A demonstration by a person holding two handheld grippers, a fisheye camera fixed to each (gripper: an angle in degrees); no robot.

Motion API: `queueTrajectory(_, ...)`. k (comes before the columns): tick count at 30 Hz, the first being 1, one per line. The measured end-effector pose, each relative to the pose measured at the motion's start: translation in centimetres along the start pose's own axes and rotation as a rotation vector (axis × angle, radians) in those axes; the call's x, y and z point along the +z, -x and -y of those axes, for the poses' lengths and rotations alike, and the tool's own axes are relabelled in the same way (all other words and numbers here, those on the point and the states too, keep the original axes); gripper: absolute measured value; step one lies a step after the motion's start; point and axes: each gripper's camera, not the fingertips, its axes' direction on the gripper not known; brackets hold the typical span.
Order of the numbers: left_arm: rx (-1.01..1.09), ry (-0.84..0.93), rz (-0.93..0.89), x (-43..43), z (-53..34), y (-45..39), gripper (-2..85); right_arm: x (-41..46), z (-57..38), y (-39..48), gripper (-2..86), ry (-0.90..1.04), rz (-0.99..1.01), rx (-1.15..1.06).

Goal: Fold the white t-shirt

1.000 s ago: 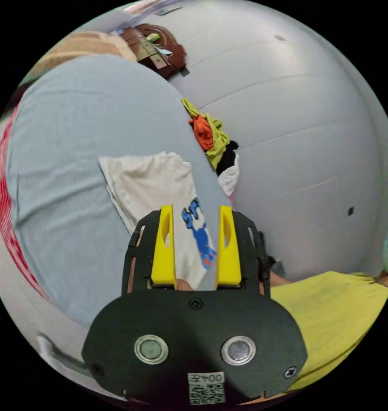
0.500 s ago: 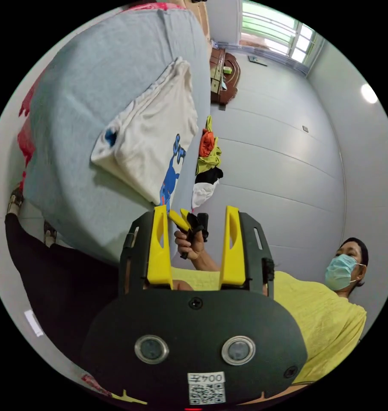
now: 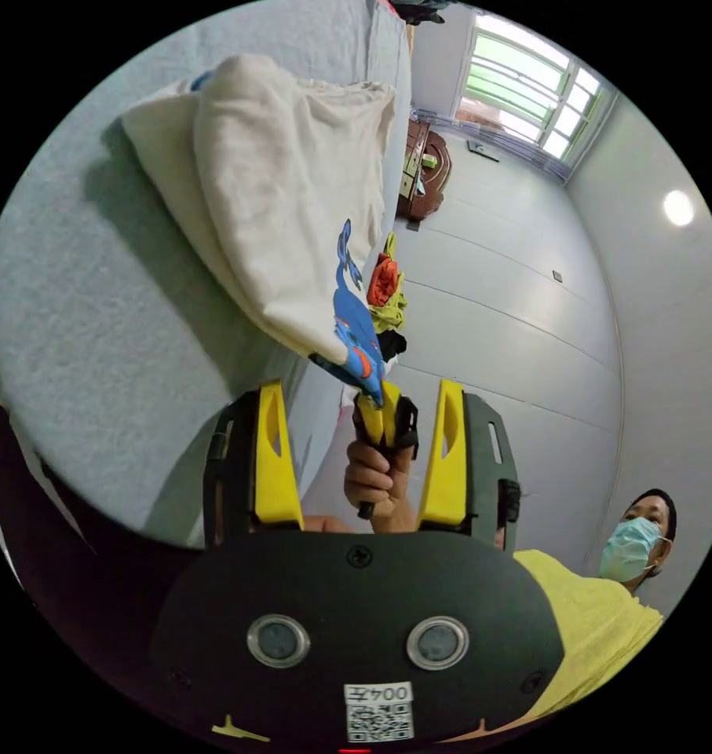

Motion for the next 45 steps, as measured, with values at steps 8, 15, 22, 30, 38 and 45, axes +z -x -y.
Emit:
queueTrajectory(8, 0.056, -0.016, -0.08, -1.3, 0.4, -0.9, 5.2, 0.1, 0.8, -2.7, 5.7, 0.023, 0.059, -0.038)
queueTrajectory(15, 0.032, -0.042, -0.109, -4.7, -2.5, -4.4, 4.5, -1.6, 4.7, -12.6, 17.0, -0.128, 0.167, 0.191)
queueTrajectory(22, 0.01, -0.037, -0.113, -7.3, -7.0, -5.7, 4.5, 4.1, 13.1, -17.2, 17.3, -0.103, 0.204, 0.206)
queueTrajectory(30, 0.015, -0.078, -0.116, -12.7, -14.6, -4.8, 4.5, 9.0, 18.7, -21.3, 4.4, -0.154, 0.399, 0.156)
queueTrajectory(38, 0.197, -0.193, -0.034, -24.2, -23.6, -6.1, 4.4, 22.2, 17.7, -9.1, 2.9, -0.016, 0.467, -0.168)
queueTrajectory(45, 0.33, -0.338, -0.033, -41.0, -36.6, -6.7, 4.2, 41.8, 11.4, 1.1, 2.8, 0.143, 0.468, -0.333)
